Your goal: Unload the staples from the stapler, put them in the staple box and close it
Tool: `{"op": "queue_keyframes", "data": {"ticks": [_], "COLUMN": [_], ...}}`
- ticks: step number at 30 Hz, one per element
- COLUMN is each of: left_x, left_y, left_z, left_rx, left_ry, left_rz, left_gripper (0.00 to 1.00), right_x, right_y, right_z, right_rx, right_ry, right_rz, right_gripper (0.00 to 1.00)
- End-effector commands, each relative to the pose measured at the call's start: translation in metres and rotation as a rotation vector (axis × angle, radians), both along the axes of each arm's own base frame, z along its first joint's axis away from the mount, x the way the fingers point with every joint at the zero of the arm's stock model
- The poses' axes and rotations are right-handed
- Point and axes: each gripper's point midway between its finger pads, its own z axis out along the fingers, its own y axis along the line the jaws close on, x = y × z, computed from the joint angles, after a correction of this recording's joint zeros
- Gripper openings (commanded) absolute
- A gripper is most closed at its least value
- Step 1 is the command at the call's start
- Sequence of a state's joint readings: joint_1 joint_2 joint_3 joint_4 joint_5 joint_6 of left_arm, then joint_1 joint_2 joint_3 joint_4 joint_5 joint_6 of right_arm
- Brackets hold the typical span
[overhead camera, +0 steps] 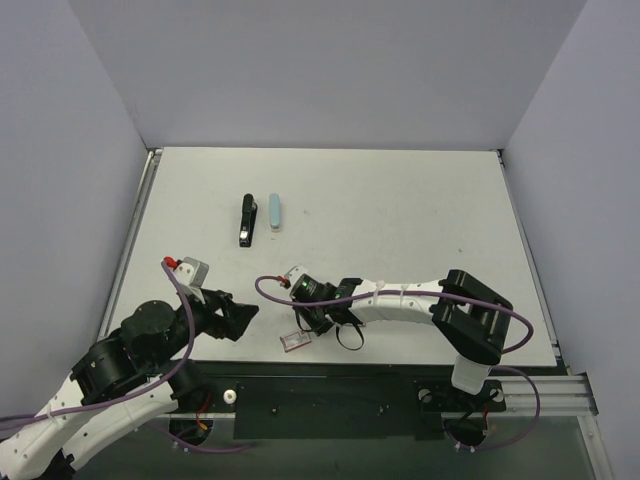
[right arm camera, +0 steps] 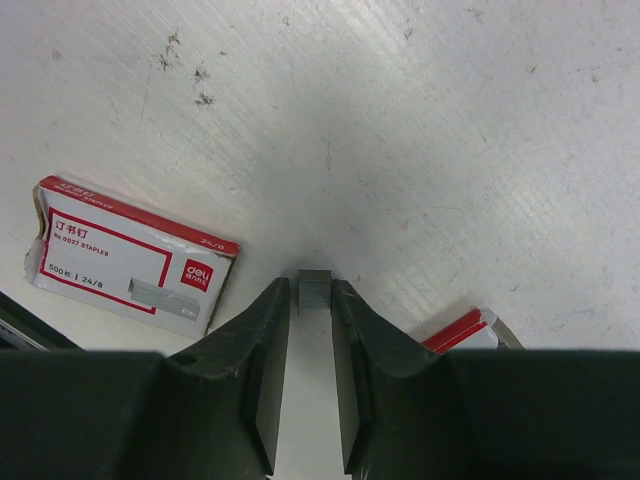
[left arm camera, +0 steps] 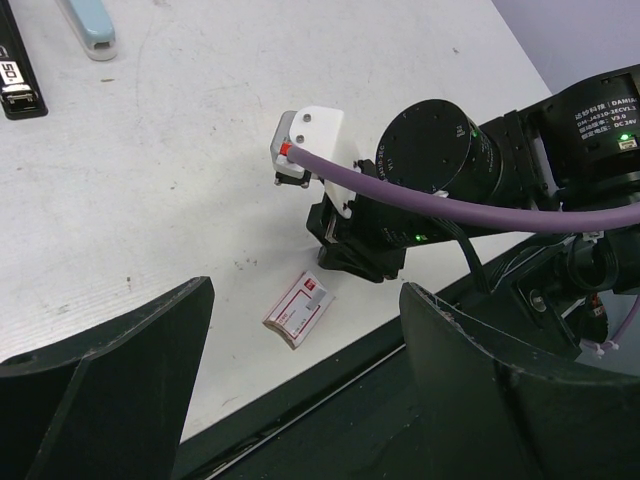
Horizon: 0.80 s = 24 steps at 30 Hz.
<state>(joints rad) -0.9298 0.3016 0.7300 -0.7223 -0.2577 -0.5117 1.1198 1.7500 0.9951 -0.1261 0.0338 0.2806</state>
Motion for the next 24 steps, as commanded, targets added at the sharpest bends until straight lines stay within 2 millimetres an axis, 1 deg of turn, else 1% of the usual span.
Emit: {"op": "queue_keyframes", "data": {"ticks": [1, 4, 9, 11, 13, 14, 15, 16, 17, 18, 19, 21, 24], "left_x": [0.003, 0.004, 0.004, 0.004, 0.004, 0.004, 0.004, 0.004, 0.004, 0.004, 0.004, 0.004, 0.004], "left_y": [-0.004, -0.005, -0.005, -0.005, -0.005, -0.004, -0.005, -0.004, -0.004, -0.004, -0.004, -0.004, -0.004], "left_z": [0.009, 0.010, 0.009, 0.009, 0.009, 0.009, 0.009, 0.010, 0.009, 0.009, 0.009, 0.009, 0.009], "left_rx": [-0.019, -0.021, -0.021, -0.019, -0.020, -0.020, -0.021, -0.021, -0.023, -0.021, -0.023, -0.023, -0.023], "left_ry": [-0.026, -0.026, -0.024, -0.026, -0.027, -0.027, -0.028, -0.028, -0.029, -0.028, -0.029, -0.029, -0.028], "left_rz": [-0.008, -0.007, -0.007, -0.008, -0.008, -0.006, -0.006, -0.006, -0.008, -0.008, -0.008, -0.008, -0.008], "left_gripper": [0.86, 0.86, 0.86, 0.86, 0.86, 0.86, 0.86, 0.86, 0.86, 0.86, 0.86, 0.86, 0.86], "right_x": [-0.002, -0.002, -0.001, 0.000, 0.001, 0.000, 0.003, 0.006, 0.008, 0.010, 0.011, 0.015, 0.019], "right_y": [-0.012, -0.011, -0.010, -0.008, -0.006, -0.007, -0.007, -0.012, -0.013, -0.019, -0.021, -0.033, -0.050], "right_z": [-0.009, -0.008, -0.003, 0.004, 0.018, 0.021, 0.031, 0.035, 0.044, 0.049, 0.058, 0.068, 0.074], "right_rx": [-0.061, -0.056, -0.043, -0.020, 0.013, 0.018, 0.035, 0.028, 0.046, 0.041, 0.058, 0.074, 0.074], "right_ry": [-0.004, -0.009, -0.019, -0.028, -0.043, -0.044, -0.064, -0.080, -0.097, -0.109, -0.121, -0.136, -0.153], "right_rz": [-0.021, -0.041, -0.068, -0.080, -0.097, -0.110, -0.126, -0.153, -0.166, -0.194, -0.211, -0.281, -0.361], "right_gripper": [0.18, 0.13, 0.09, 0.08, 0.08, 0.08, 0.08, 0.08, 0.08, 0.08, 0.08, 0.08, 0.08]}}
